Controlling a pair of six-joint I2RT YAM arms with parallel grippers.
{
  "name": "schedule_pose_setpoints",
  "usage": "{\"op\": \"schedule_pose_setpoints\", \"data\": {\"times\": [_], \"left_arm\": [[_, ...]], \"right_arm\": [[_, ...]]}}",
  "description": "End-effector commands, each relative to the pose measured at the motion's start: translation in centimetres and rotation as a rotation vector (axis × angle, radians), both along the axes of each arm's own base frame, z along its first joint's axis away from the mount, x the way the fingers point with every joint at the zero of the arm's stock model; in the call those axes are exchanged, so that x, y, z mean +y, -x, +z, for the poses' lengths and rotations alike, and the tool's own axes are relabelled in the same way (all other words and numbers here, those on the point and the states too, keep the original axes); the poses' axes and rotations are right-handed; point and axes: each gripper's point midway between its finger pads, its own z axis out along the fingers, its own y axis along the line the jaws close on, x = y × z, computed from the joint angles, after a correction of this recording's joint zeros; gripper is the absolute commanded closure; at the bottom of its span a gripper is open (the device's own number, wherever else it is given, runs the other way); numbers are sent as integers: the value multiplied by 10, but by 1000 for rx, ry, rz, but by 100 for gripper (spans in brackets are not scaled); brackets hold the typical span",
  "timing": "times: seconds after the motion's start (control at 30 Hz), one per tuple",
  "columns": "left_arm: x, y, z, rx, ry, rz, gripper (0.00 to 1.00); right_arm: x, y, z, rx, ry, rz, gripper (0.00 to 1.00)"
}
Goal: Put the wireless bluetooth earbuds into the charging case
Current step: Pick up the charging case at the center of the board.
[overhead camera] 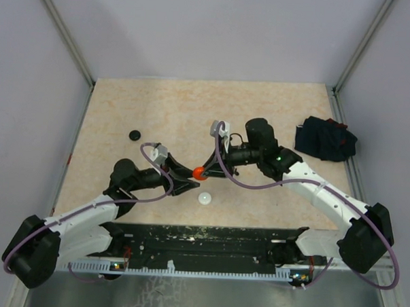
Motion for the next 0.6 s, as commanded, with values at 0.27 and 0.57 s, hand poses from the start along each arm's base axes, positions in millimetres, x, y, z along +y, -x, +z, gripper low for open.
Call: {"op": "schedule_pose_setpoints", "data": {"times": [0.27, 0.57], "left_arm": [[2, 1, 34, -37, 153, 7, 50], [0, 0, 30, -20, 148, 1, 60]], "right_arm": [[6, 6, 22, -61, -82, 34, 100], [9, 11, 23, -62, -91, 56, 100]]}}
